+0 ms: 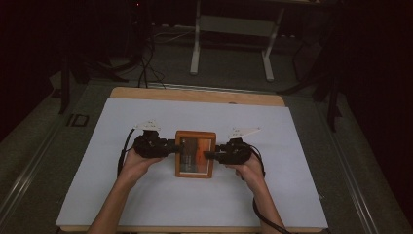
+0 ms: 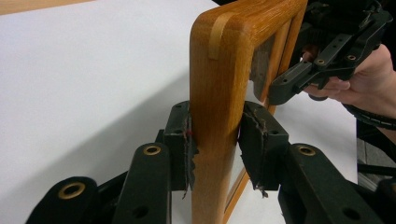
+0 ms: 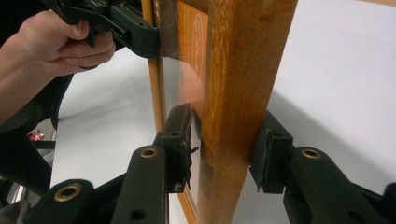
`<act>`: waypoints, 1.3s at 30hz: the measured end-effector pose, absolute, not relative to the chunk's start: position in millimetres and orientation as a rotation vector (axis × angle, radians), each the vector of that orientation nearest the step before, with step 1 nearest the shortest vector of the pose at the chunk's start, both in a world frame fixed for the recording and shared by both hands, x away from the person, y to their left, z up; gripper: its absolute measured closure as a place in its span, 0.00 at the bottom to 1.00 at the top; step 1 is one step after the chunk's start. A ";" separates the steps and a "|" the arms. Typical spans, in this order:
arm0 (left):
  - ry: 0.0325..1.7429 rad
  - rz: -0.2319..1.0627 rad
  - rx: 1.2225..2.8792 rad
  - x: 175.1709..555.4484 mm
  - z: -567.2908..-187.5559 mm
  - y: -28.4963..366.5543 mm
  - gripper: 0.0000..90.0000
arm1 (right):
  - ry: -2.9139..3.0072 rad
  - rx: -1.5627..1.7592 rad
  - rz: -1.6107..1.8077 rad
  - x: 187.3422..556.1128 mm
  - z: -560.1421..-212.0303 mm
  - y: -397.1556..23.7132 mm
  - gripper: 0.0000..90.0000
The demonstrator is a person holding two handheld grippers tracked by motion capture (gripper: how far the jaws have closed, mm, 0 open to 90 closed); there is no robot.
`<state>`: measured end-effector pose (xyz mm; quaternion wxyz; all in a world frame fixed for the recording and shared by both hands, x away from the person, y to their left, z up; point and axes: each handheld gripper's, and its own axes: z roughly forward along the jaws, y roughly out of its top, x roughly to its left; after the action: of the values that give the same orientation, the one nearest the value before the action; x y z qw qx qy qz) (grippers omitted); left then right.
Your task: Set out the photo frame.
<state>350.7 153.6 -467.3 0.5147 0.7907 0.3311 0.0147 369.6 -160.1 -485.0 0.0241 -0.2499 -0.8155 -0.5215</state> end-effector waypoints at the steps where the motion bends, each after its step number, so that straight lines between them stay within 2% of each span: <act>1: 0.800 0.034 1.899 351.4 -467.6 153.6 0.73 | -2.520 -0.776 -1.614 370.2 -485.3 -160.1 0.69; 30: 0.848 0.053 1.882 352.8 -470.9 150.4 0.73 | -2.492 -0.797 -1.634 376.4 -491.9 -162.0 0.68; 39: 0.849 0.087 1.900 348.6 -472.5 149.4 0.69 | -2.507 -0.819 -1.636 375.7 -492.3 -162.2 0.66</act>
<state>348.6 149.4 -472.5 0.5050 0.7873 0.3519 0.0359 375.7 -162.2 -492.3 0.0193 -0.2638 -0.8077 -0.5270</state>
